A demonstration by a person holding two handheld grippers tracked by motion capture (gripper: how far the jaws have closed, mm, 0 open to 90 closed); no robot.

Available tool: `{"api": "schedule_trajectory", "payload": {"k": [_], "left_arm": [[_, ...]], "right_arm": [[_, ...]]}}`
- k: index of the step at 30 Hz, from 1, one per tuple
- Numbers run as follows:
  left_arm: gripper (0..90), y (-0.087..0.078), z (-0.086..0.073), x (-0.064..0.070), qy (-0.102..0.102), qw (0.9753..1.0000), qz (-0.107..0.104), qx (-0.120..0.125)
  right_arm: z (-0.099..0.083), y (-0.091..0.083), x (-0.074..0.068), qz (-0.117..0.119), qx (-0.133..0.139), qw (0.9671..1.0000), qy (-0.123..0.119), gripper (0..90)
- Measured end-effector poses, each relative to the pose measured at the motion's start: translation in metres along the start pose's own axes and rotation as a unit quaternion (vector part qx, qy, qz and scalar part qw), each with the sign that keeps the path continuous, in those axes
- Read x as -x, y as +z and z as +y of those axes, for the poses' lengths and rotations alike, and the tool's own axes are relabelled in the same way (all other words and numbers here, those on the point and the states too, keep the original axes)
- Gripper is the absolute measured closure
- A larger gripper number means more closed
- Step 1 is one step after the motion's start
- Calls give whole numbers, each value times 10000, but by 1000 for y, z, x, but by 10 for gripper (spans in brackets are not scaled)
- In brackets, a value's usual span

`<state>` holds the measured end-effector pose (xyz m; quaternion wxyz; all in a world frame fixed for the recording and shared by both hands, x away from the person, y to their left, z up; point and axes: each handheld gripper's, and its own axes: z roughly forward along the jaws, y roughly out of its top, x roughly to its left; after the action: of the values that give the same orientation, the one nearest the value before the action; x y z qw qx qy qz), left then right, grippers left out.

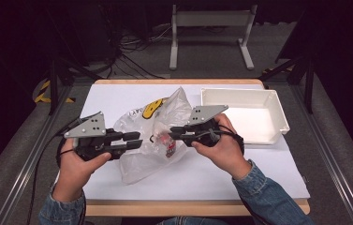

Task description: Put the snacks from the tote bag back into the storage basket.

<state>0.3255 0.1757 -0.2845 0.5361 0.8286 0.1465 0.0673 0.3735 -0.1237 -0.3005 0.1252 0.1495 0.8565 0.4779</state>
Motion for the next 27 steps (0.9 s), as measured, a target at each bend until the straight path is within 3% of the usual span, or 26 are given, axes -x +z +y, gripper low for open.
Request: {"api": "schedule_trajectory", "payload": {"k": [3,5,7,12,16,19,20,22,24,27], "left_arm": [[732,10,3,10,145,9991,-361,-194],[717,14,3,12,175,9982,-445,-352],[685,16,3,13,209,9978,-430,-467],[352,24,0,9,301,9978,-256,-525],[322,33,-5,3,364,9968,-100,-708],[398,39,-9,-2,432,9949,-73,-911],[522,40,-10,-3,426,9943,-76,-973],[681,39,-11,-4,446,9942,-39,-978],[818,38,-11,-5,433,9945,9,-949],[881,28,-12,-12,320,9968,324,-664]], "right_arm": [[-1,0,0,4,1,10000,21,792],[-1,0,-1,11,0,10000,23,793],[-2,0,-1,16,1,10000,24,793],[-4,-2,-1,42,27,10000,60,790],[-5,-2,-1,52,44,9999,84,781],[-5,-2,-2,66,52,9999,85,777],[-5,-1,-2,67,51,9999,81,778],[-5,-1,-2,76,42,9999,83,778],[-5,0,-2,78,37,9999,81,778],[-6,1,-2,70,9,9999,96,778]]}}
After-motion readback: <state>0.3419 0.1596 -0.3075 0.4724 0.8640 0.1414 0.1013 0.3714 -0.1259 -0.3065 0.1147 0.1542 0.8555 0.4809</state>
